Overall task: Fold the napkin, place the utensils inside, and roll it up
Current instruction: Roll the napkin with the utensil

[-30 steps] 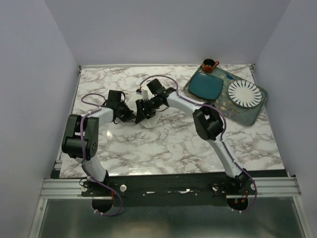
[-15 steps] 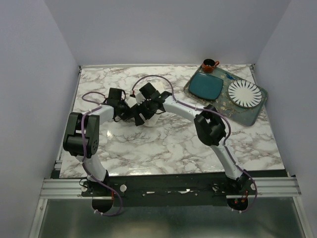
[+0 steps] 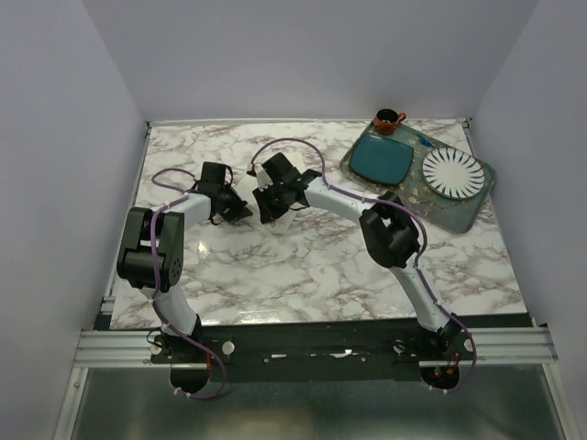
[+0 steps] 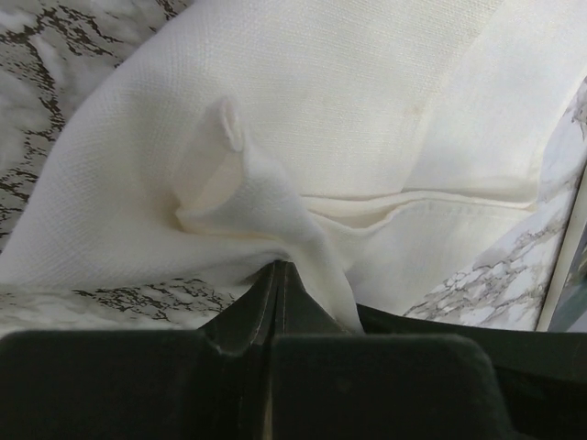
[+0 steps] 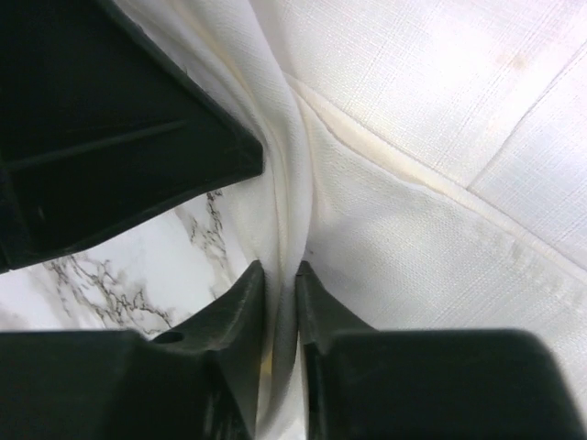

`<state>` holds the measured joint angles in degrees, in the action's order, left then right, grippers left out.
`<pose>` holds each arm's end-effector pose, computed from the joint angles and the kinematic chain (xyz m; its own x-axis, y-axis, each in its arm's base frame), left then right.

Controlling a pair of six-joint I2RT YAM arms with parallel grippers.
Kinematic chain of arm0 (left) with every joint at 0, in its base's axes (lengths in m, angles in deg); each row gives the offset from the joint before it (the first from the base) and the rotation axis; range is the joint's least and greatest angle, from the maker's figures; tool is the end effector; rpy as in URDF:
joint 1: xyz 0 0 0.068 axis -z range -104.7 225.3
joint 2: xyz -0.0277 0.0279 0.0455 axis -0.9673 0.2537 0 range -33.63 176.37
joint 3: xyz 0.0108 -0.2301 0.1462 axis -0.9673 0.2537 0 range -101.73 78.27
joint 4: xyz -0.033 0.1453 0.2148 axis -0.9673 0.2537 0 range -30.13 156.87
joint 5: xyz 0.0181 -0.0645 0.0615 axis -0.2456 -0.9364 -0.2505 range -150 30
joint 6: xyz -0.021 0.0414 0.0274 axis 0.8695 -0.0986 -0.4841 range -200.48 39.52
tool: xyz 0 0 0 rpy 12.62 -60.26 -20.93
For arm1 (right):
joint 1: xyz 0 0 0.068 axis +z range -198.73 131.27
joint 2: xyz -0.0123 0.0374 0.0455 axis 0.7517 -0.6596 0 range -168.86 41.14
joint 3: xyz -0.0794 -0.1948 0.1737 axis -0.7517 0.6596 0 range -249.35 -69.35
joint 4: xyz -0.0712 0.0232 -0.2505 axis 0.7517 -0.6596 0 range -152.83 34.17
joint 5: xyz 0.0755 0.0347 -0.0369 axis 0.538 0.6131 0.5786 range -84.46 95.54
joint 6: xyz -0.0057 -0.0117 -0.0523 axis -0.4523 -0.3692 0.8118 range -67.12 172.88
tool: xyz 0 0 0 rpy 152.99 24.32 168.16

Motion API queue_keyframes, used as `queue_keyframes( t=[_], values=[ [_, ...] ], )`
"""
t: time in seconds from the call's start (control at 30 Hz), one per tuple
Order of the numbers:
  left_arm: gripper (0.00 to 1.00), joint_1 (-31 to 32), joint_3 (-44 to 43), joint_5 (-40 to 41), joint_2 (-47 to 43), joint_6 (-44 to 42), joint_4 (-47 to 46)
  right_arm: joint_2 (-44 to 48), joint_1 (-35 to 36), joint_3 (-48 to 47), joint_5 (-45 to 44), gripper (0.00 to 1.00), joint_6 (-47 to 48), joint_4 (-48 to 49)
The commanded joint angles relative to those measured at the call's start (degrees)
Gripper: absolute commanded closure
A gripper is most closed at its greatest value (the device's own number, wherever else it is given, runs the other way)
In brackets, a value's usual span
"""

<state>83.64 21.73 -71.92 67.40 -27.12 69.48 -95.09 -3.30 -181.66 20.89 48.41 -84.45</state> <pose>0.3463 -0.0583 0.1556 -0.6883 -0.6926 -0.2156 -0.4870 0.6615 -0.5703 0.3615 0.3806 0.1657 -0.6177 -0.5199 -0.5901 -0.7542 0.6043 0.2569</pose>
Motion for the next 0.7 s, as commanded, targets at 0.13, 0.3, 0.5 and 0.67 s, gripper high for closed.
queue_keyframes(
  t=[0.13,0.3,0.5,0.67],
  values=[
    [0.81,0.0,-0.3,5.3,-4.6,-7.3,5.9,-1.7,-4.1,2.9,15.9,0.90,-4.4,1.2],
    [0.70,0.7,-0.2,5.9,-11.3,-9.8,7.6,-2.8,-6.1,3.2,26.6,0.99,-8.6,1.0],
    [0.68,2.9,3.0,5.3,-16.6,-9.7,9.3,-4.9,-6.2,3.6,34.9,0.99,-13.7,2.6],
    [0.69,4.5,7.3,5.2,-19.4,-7.8,9.0,-5.5,-7.0,5.3,35.8,0.99,-17.0,4.4]
  ],
)
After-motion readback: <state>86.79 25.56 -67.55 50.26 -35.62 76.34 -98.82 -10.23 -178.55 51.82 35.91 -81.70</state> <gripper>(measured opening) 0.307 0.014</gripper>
